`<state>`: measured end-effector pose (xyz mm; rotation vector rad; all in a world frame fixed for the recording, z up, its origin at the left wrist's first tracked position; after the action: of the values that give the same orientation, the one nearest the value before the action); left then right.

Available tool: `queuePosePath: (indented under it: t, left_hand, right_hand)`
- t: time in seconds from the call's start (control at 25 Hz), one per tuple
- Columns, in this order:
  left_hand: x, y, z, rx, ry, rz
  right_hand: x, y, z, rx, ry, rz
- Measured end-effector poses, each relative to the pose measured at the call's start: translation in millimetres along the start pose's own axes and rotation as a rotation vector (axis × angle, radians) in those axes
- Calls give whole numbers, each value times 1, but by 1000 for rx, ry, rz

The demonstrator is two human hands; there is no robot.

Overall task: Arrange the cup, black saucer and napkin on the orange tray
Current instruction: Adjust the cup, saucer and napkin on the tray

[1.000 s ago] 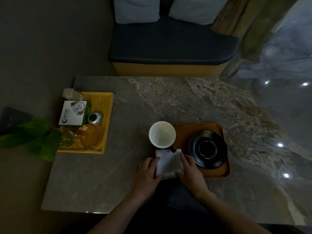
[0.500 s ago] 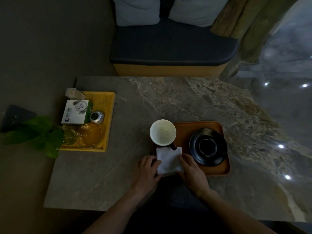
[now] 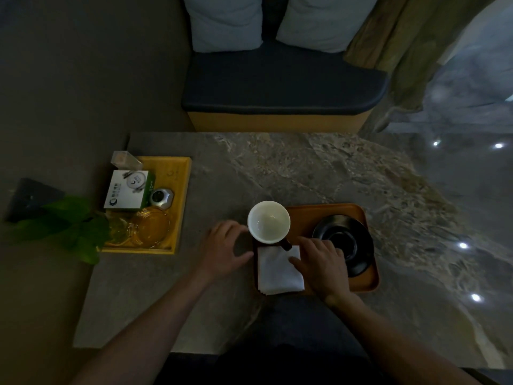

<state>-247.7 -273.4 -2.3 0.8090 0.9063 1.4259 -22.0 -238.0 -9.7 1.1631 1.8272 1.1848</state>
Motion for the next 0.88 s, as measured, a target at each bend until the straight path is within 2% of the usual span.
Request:
queuePosePath:
  t: [0.36,0.48,0.88]
  left_hand:
    - [71,-6,-4,126,-93,-362]
    - [75,-11,-1,107,-102,-383]
    - [77,-16,1,47,-119,-312]
  right_hand:
    - [41,-4,-22,-14,11,-62]
    - [46,-9,-28,2,-17,-64]
    - [47,-11,-32,12,-28,-6]
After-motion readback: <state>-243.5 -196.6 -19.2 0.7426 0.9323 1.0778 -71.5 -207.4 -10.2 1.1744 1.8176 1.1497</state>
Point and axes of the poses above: each hand's wrist, its own x-axis towards the middle knuckle, its own y-axis out of the back of the hand, z = x × y, the point moved 8 cm from there along x, towards the middle knuckle, and after that the axes turned 5 degrees about z, right-handed, at the moved point
